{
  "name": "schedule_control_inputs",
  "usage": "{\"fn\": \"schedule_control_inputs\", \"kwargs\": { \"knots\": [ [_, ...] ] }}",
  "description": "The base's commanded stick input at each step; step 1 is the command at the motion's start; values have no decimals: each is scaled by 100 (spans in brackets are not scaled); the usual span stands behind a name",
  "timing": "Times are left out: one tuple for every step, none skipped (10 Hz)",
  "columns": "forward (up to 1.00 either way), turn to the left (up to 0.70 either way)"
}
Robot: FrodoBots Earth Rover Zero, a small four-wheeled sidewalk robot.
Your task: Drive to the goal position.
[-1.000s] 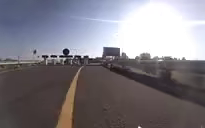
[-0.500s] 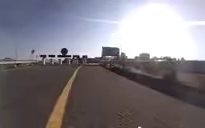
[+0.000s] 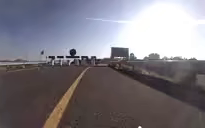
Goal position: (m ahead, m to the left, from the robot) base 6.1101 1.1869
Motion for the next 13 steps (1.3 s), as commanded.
{"fn": "schedule_control_inputs", "kwargs": {
  "knots": [
    [70, 0],
    [70, 0],
    [70, 0],
    [70, 0],
    [70, 0],
    [70, 0],
    [70, 0],
    [70, 0],
    [70, 6],
    [70, 22],
    [70, 33],
    [70, 21],
    [70, 0]
  ]
}}
